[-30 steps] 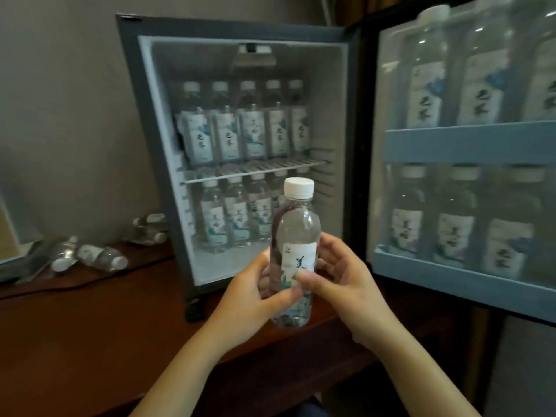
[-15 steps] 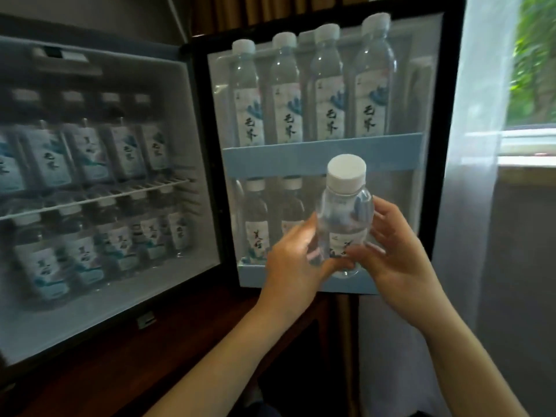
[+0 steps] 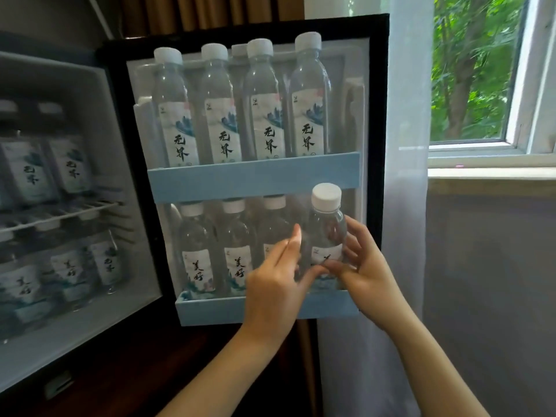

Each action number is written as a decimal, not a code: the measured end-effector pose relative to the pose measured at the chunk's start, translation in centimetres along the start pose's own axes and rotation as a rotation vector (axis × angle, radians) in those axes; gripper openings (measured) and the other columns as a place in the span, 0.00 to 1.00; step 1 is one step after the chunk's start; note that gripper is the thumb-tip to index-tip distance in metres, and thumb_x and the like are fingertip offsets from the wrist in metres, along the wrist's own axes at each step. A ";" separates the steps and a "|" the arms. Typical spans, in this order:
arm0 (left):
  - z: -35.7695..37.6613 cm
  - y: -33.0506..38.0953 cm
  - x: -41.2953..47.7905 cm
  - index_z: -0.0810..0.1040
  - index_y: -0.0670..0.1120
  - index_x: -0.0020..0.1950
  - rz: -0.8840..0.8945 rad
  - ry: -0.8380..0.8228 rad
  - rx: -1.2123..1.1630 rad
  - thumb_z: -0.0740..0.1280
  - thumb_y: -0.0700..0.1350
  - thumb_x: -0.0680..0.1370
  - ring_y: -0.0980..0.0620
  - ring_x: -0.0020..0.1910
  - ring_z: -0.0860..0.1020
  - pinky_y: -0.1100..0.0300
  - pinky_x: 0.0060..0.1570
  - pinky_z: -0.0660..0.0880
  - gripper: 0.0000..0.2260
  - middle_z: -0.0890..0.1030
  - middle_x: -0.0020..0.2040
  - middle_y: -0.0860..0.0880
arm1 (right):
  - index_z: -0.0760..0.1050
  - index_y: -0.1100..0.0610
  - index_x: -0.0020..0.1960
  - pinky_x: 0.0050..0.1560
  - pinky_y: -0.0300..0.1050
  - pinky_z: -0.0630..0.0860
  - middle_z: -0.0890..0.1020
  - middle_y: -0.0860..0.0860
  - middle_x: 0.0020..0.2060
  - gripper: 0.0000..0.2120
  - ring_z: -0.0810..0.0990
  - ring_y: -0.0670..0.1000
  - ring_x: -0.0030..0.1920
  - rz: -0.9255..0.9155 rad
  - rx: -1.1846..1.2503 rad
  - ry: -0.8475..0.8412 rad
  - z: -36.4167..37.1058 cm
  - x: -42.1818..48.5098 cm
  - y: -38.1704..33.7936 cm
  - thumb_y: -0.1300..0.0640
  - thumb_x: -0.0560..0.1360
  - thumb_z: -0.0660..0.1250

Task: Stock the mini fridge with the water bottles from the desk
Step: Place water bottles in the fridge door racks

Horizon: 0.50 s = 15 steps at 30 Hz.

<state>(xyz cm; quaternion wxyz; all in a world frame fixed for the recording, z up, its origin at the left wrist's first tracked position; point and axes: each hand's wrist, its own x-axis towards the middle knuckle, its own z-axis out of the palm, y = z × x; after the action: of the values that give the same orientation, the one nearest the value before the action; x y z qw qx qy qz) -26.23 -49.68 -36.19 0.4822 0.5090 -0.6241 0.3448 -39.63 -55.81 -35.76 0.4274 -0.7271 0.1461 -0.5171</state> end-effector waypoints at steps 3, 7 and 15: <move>0.5 -0.4 -0.3 0.77 0.35 0.60 0.089 0.013 0.077 0.67 0.52 0.72 0.54 0.40 0.83 0.63 0.39 0.80 0.24 0.83 0.49 0.43 | 0.63 0.43 0.65 0.52 0.36 0.77 0.79 0.48 0.57 0.30 0.80 0.44 0.55 0.042 -0.054 0.012 0.1 0.0 0.8 0.71 0.74 0.64; 0.9 -1.0 -0.7 0.78 0.35 0.59 0.084 -0.008 0.060 0.68 0.50 0.72 0.54 0.42 0.83 0.65 0.46 0.78 0.22 0.82 0.52 0.43 | 0.60 0.42 0.67 0.63 0.44 0.73 0.77 0.49 0.62 0.30 0.76 0.45 0.62 0.073 -0.141 0.000 0.4 0.1 1.3 0.67 0.75 0.64; 0.7 -1.3 -0.3 0.81 0.38 0.55 0.171 -0.015 0.128 0.67 0.47 0.73 0.54 0.46 0.83 0.65 0.45 0.79 0.16 0.83 0.54 0.45 | 0.57 0.52 0.74 0.60 0.38 0.75 0.77 0.42 0.58 0.29 0.77 0.38 0.56 0.120 -0.287 -0.014 0.6 0.5 0.9 0.62 0.76 0.64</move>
<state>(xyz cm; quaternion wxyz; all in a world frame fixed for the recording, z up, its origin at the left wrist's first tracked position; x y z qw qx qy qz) -25.15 -50.57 -36.75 0.4128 0.4861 -0.6455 0.4204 -38.65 -56.42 -36.21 0.3503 -0.7743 0.2584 -0.4593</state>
